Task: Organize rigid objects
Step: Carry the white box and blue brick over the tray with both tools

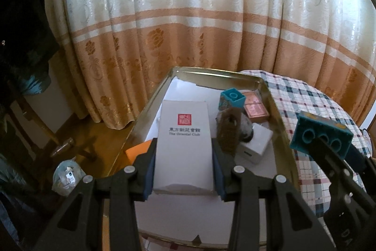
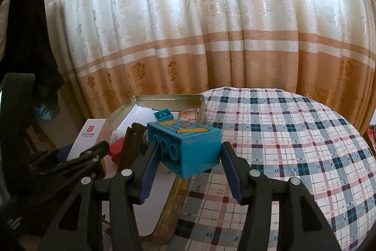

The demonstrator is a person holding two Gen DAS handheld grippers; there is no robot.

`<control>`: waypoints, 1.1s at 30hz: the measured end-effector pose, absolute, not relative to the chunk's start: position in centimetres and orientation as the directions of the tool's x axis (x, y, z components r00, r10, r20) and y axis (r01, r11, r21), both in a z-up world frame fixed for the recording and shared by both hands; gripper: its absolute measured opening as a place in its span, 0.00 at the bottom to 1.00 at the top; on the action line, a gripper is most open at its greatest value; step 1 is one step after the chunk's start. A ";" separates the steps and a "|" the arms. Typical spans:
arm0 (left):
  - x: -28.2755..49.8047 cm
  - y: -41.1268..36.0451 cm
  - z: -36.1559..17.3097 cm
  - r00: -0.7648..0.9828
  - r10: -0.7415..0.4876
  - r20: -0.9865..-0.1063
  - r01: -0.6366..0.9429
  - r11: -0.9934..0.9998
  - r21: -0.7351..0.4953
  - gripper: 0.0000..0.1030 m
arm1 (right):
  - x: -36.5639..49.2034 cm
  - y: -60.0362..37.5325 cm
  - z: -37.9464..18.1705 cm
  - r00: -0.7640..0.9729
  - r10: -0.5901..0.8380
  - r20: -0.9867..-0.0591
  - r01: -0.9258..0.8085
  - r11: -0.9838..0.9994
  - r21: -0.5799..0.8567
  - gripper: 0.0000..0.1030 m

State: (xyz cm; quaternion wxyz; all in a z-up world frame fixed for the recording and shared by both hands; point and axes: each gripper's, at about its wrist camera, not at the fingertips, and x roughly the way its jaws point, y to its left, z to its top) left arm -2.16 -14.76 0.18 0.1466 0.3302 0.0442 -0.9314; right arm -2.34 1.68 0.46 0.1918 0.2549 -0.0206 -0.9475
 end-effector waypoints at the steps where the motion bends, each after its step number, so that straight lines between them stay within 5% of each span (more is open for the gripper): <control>1: -2.1 -14.8 0.2 -0.739 -0.247 -0.627 0.303 -0.953 0.017 0.40 | -2.4 1.5 0.4 -0.793 -0.376 -0.479 0.356 -0.925 0.136 0.54; 33: -1.7 -17.0 -1.3 -0.701 -0.267 -0.661 0.323 -0.946 0.039 0.40 | -2.6 -1.6 -1.1 -0.731 -0.418 -0.539 0.432 -0.895 0.109 0.54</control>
